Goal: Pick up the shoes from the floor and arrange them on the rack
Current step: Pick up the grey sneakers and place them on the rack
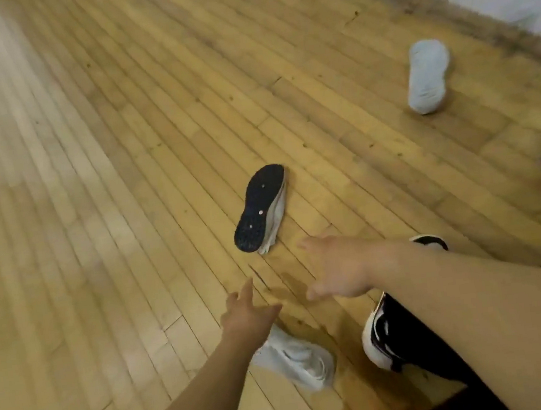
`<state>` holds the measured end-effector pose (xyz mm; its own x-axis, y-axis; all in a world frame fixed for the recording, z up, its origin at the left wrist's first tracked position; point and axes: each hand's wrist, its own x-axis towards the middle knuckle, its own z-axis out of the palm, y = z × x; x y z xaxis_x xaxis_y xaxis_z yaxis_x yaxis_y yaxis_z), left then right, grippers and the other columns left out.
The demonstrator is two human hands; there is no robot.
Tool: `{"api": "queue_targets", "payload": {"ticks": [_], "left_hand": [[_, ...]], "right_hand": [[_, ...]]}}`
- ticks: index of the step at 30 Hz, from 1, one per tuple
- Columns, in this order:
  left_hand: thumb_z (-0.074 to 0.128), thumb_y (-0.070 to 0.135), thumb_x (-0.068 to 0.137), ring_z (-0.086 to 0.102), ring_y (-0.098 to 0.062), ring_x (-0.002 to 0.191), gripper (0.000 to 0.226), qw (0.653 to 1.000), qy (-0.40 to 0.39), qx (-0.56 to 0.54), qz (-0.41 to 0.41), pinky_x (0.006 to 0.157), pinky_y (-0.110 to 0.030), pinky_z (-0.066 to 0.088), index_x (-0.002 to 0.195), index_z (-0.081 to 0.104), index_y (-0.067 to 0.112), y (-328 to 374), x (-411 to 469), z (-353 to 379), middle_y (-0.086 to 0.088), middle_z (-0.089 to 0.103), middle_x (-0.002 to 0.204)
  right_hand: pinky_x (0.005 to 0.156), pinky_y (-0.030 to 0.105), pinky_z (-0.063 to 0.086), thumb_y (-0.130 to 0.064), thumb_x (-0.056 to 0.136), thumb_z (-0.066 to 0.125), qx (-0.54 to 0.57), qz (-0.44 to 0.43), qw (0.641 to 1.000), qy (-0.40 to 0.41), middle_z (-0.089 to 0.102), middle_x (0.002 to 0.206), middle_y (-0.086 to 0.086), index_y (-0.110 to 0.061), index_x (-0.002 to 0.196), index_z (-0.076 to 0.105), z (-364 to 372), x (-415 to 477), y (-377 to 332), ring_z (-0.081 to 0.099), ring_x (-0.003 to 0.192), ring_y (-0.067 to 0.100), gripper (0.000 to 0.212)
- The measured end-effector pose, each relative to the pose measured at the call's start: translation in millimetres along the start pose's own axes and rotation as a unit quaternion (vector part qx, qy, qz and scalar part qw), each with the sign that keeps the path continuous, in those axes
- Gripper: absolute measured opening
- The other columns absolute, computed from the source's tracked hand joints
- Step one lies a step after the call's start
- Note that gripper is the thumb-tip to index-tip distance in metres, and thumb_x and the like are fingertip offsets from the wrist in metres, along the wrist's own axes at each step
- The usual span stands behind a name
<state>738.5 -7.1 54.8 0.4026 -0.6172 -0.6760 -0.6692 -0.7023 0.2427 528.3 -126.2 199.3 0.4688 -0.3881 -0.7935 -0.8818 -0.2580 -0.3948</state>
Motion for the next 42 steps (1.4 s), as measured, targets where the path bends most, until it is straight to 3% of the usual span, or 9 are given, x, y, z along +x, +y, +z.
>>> {"api": "queue_targets", "payload": {"ticks": [6,10,17,22,26,29,32,35,42], "left_hand": [[0.07,0.063,0.079,0.046,-0.04,0.133,0.087,0.995,-0.021,-0.084,-0.057,0.107,-0.048,0.046,0.154,0.031,0.044,-60,-3,51,0.0,0.001,0.165],[0.074,0.06,0.079,0.056,-0.039,0.117,0.086,0.988,0.013,-0.116,-0.1,0.099,-0.041,0.052,0.153,0.032,0.046,-53,3,52,0.003,-0.005,0.159],[0.088,0.05,0.069,0.058,-0.032,0.11,0.102,0.985,0.01,-0.156,-0.073,0.083,-0.035,0.06,0.151,0.028,0.053,-50,10,38,-0.01,0.019,0.153],[0.079,0.026,0.086,0.064,-0.016,0.089,0.077,0.979,-0.001,-0.202,0.035,0.059,-0.026,0.056,0.15,0.04,0.046,-19,7,5,-0.01,0.056,0.139],[0.076,0.021,0.089,0.07,-0.014,0.081,0.07,0.965,0.001,-0.216,0.15,0.063,-0.034,0.061,0.144,0.046,0.052,28,0,-39,0.015,0.063,0.11],[0.08,0.015,0.086,0.071,-0.001,0.09,0.07,0.918,0.029,-0.345,0.192,0.076,-0.026,0.061,0.142,0.052,0.047,74,-7,-74,0.015,0.065,0.111],[0.076,0.003,0.087,0.075,-0.02,0.092,0.067,0.833,0.015,-0.521,0.183,0.083,-0.048,0.062,0.14,0.057,0.04,122,-10,-103,0.008,0.077,0.102],[0.07,-0.005,0.089,0.077,-0.024,0.092,0.066,0.763,-0.038,-0.623,0.168,0.079,-0.043,0.062,0.141,0.058,0.034,169,-16,-122,0.004,0.077,0.109],[0.067,-0.007,0.09,0.071,-0.035,0.109,0.065,0.705,-0.082,-0.695,0.109,0.096,-0.058,0.054,0.14,0.058,0.034,228,-16,-127,-0.012,0.071,0.124]], "right_hand": [[0.097,0.035,0.048,-0.054,0.09,0.07,-0.018,-0.018,0.999,-0.039,0.031,0.164,0.009,-0.028,0.163,-0.006,19,21,-11,0.052,0.13,0.03,0.109],[0.105,0.041,0.045,-0.047,0.095,0.067,-0.05,-0.022,0.998,-0.021,0.032,0.161,0.015,-0.018,0.163,0.017,18,26,-6,0.049,0.133,0.036,0.089],[0.057,0.026,0.039,-0.044,0.093,0.07,0.041,0.026,0.999,-0.021,0.052,0.149,0.009,-0.037,0.163,-0.001,14,37,7,0.045,0.066,0.009,0.1],[0.102,0.032,0.045,-0.05,0.089,0.072,0.066,0.021,0.997,0.016,0.033,0.165,0.003,-0.042,0.162,-0.001,5,37,18,0.05,0.134,0.024,0.103],[0.115,0.041,0.038,-0.052,0.086,0.075,0.129,0.026,0.99,0.05,0.03,0.166,-0.001,-0.046,0.161,0.003,-13,29,30,0.041,0.144,0.025,0.104],[0.111,0.029,0.033,-0.051,0.082,0.08,0.189,0.013,0.978,0.091,0.026,0.167,-0.004,-0.045,0.161,0.008,-30,17,35,0.033,0.149,0.021,0.107],[0.106,0.024,0.031,-0.054,0.076,0.084,0.212,-0.003,0.968,0.137,0.026,0.166,-0.012,-0.047,0.161,0.009,-46,1,40,0.033,0.149,0.016,0.113],[0.111,0.028,0.038,-0.057,0.069,0.088,0.225,-0.005,0.954,0.199,0.031,0.163,-0.018,-0.054,0.158,0.012,-66,-19,51,0.042,0.141,0.012,0.118],[0.103,0.021,0.042,-0.029,0.059,0.096,0.301,-0.031,0.929,0.211,0.047,0.146,-0.019,-0.048,0.157,0.024,-98,-61,90,0.054,0.123,0.004,0.123]]}}
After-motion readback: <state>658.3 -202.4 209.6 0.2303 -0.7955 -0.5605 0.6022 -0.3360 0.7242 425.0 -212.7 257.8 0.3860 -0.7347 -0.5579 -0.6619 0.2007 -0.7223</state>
